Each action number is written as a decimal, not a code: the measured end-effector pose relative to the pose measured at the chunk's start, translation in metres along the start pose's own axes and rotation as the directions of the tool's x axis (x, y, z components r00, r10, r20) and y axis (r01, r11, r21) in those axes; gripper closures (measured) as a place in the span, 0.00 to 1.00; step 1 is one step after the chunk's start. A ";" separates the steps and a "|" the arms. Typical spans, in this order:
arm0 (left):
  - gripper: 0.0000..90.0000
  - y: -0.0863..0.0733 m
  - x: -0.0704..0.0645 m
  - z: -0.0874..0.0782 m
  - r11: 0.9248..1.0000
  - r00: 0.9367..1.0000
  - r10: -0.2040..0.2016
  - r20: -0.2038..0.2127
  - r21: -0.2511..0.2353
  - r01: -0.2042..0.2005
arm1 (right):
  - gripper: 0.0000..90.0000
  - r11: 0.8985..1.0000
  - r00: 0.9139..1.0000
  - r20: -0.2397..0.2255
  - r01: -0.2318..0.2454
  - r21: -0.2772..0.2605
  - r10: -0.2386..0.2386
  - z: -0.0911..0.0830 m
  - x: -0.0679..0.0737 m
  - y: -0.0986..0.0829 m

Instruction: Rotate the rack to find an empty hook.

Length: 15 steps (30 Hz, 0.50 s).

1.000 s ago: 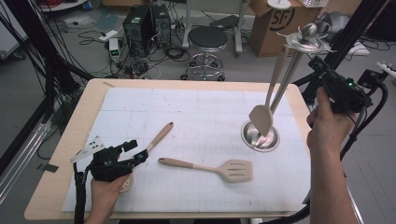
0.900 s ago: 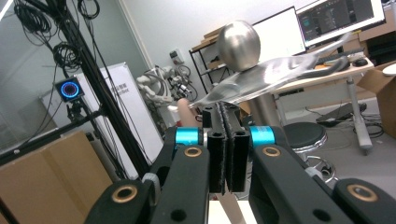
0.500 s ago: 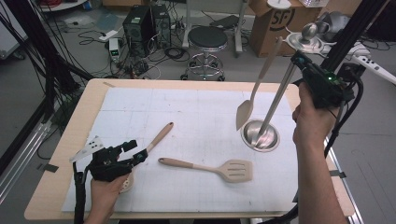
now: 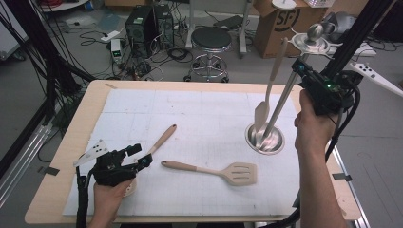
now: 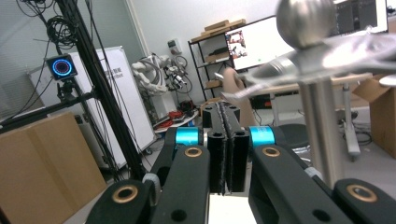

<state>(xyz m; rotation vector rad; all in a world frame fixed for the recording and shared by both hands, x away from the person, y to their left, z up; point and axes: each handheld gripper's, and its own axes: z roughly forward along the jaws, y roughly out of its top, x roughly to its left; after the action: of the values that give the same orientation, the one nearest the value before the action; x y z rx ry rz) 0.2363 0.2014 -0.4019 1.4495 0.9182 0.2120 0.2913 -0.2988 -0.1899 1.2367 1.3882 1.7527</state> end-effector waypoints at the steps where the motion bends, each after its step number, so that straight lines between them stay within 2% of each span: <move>1: 0.32 0.000 0.000 0.000 1.000 1.000 0.002 0.000 0.001 -0.002 | 1.00 1.000 1.000 0.006 -0.011 -0.003 0.011 -0.002 -0.002 -0.001; 9: 0.32 0.000 0.000 0.002 1.000 1.000 0.000 0.001 0.003 0.000 | 1.00 0.997 0.998 0.015 -0.064 -0.033 0.064 -0.010 -0.016 0.003; 15: 0.32 0.000 -0.001 0.002 1.000 1.000 -0.003 0.005 0.002 0.003 | 1.00 0.996 0.997 0.001 -0.080 -0.027 0.080 0.001 -0.012 0.008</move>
<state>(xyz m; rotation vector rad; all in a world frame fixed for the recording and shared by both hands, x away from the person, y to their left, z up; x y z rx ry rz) 0.2371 0.1996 -0.4019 1.4495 0.9171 0.2053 0.2981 -0.3106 -0.1859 1.2957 1.3263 1.8170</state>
